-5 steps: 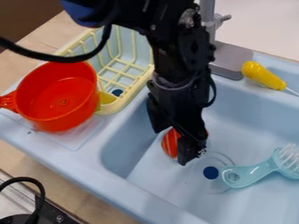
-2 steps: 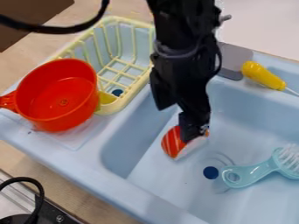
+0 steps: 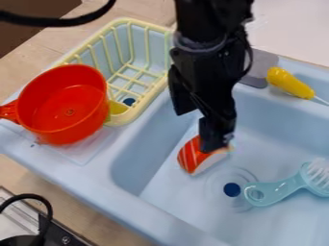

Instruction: Put the salmon in the sink

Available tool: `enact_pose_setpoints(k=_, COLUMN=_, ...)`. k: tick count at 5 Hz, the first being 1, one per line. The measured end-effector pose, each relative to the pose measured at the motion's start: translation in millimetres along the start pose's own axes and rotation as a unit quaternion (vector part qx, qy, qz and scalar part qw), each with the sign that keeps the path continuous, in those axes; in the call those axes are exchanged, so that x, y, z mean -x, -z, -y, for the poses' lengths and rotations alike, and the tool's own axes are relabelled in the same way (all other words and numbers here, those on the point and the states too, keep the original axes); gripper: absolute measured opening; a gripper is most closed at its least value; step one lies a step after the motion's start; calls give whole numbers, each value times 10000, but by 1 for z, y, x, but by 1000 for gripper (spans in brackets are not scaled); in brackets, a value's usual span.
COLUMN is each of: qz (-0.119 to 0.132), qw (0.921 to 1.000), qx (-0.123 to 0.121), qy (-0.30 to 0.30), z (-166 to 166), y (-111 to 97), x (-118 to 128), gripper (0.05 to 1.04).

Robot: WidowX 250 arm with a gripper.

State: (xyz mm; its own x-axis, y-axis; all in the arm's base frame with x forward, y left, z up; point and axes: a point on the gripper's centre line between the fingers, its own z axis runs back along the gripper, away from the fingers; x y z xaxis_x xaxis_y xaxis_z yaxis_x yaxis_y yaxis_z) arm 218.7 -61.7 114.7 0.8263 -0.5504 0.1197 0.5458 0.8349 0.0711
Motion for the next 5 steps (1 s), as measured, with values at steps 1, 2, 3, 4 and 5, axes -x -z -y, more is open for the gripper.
enact_pose_setpoints(k=1, qz=85, qw=9998, qx=-137, qy=-147, z=-2, y=-13, x=5, gripper=1000)
enact_pose_setpoints(k=2, qz=90, qw=9985, qx=-331, qy=-424, z=-13, y=-23, x=14, gripper=1000)
enact_pose_setpoints(k=3, qz=118, qw=9965, qx=-432, qy=-702, z=-31, y=-25, x=21, gripper=1000)
enact_pose_setpoints(k=4, qz=80, qw=9938, qx=-385, qy=-1043, z=-50, y=-21, x=28, gripper=1000)
enact_pose_setpoints(k=5, qz=115, qw=9906, qx=-400, qy=-1299, z=-74, y=-22, x=28, gripper=1000)
